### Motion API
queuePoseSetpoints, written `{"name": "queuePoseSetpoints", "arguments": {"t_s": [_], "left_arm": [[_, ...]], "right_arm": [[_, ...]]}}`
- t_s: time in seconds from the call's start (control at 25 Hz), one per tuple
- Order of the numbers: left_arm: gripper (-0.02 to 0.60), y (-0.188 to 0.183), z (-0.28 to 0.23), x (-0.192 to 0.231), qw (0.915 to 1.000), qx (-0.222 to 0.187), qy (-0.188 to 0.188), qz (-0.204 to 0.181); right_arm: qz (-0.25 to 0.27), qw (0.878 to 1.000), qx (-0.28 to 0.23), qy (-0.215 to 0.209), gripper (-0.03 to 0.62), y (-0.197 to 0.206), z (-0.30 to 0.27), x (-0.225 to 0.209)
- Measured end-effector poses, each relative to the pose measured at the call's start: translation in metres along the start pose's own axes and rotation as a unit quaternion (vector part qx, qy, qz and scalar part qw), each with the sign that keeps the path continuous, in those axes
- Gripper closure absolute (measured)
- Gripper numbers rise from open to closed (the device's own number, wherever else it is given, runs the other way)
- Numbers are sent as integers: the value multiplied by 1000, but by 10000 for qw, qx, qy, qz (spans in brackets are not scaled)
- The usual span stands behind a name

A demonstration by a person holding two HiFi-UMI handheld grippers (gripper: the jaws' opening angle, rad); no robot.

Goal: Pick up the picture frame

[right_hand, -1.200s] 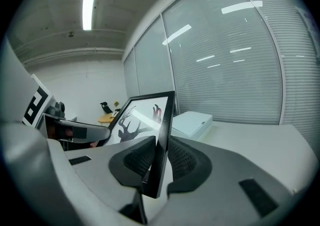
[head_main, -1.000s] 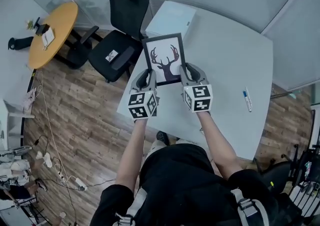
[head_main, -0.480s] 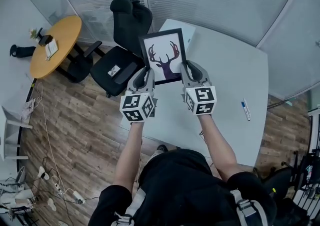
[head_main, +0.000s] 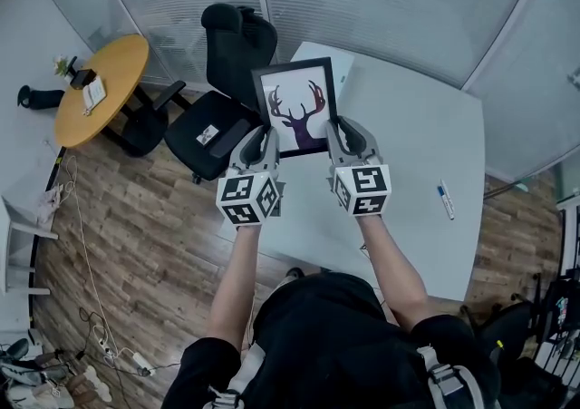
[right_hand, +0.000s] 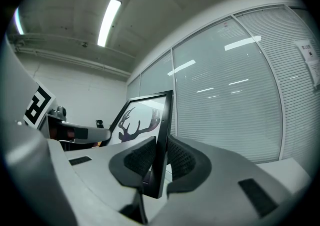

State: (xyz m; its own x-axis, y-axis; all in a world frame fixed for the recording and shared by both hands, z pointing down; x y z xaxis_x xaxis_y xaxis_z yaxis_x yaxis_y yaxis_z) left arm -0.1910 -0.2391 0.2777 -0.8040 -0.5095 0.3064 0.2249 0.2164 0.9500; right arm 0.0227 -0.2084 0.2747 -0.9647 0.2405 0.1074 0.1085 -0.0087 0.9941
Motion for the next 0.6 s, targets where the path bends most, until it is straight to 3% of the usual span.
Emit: {"name": "queuePoseSetpoints", "arguments": {"t_s": [0.6], "left_arm": [[495, 1, 3, 3, 10000, 27, -6, 26]], "right_arm": [[-44, 9999, 62, 82, 508, 6, 1, 6]]}}
Point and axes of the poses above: the fingertips, and each gripper's own axes: z backward along the fingers, x to its left, y out of its underside, the point moved 10 cm from there along z, backward along the fingers, and after that the axes turned 7 degrees about z, right-handed, at the moved point
